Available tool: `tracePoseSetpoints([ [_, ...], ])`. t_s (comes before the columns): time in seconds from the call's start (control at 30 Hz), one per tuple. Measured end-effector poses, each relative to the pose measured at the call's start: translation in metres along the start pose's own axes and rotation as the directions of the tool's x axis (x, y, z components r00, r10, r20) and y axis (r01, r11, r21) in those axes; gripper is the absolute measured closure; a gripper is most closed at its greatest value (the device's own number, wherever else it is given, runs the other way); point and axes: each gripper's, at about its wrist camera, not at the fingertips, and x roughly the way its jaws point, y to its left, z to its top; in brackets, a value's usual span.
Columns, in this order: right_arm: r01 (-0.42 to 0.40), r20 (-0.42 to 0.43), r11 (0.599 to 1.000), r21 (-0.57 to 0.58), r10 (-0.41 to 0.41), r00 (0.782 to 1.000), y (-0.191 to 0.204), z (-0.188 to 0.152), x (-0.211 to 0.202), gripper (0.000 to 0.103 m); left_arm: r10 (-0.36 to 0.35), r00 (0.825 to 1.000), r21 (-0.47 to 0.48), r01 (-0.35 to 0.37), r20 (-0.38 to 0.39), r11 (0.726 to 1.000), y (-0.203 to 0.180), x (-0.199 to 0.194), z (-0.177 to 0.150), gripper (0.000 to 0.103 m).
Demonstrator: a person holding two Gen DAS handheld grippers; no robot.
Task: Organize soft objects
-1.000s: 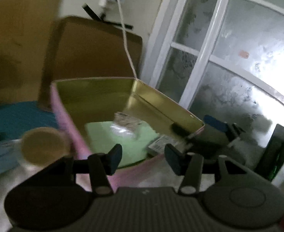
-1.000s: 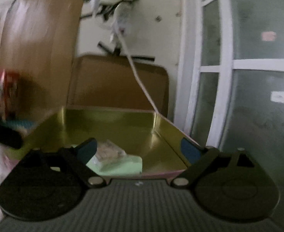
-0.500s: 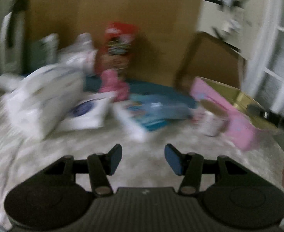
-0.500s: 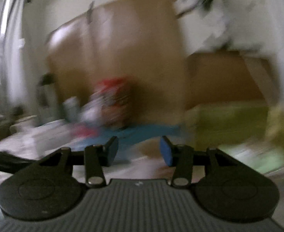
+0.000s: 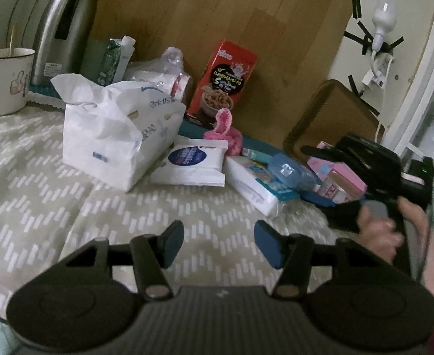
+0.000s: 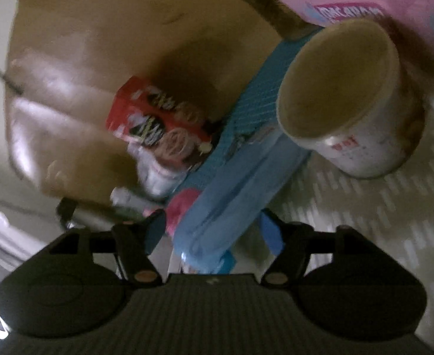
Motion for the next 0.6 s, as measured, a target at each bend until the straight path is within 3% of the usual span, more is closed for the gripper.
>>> tracePoseSetpoints([
  [0.07,0.004,-0.002,0.999,0.043,-0.004,1.000,-0.005,0.005,0.010,0.032,-0.005,1.000,0.001,0.005,0.003,1.000,0.003,0.000,-0.002,0.049],
  [0.13,0.020,-0.001,0.999,0.048,-0.020,1.000,-0.007,0.005,0.012,0.044,-0.012,1.000,-0.004,0.012,0.007,1.000,0.006,-0.002,-0.003,0.049],
  [0.27,-0.040,-0.025,0.996,0.083,0.042,0.999,-0.015,-0.002,-0.010,0.050,-0.018,1.000,-0.013,0.018,0.014,1.000,0.010,-0.006,-0.004,0.049],
  [0.43,-0.131,-0.125,0.985,-0.116,0.117,0.985,-0.004,-0.013,-0.064,0.058,-0.042,0.999,-0.008,0.042,0.009,0.999,0.004,-0.007,-0.002,0.049],
  [0.53,-0.135,-0.221,0.950,-0.280,0.073,0.972,-0.002,-0.020,-0.094,0.061,-0.088,0.996,0.011,0.089,-0.016,0.996,-0.010,-0.003,-0.002,0.048],
  [0.6,-0.099,-0.239,0.919,-0.381,0.006,0.971,-0.006,-0.028,-0.111,0.060,-0.124,0.991,0.027,0.125,-0.043,0.992,-0.025,0.002,-0.003,0.047],
])
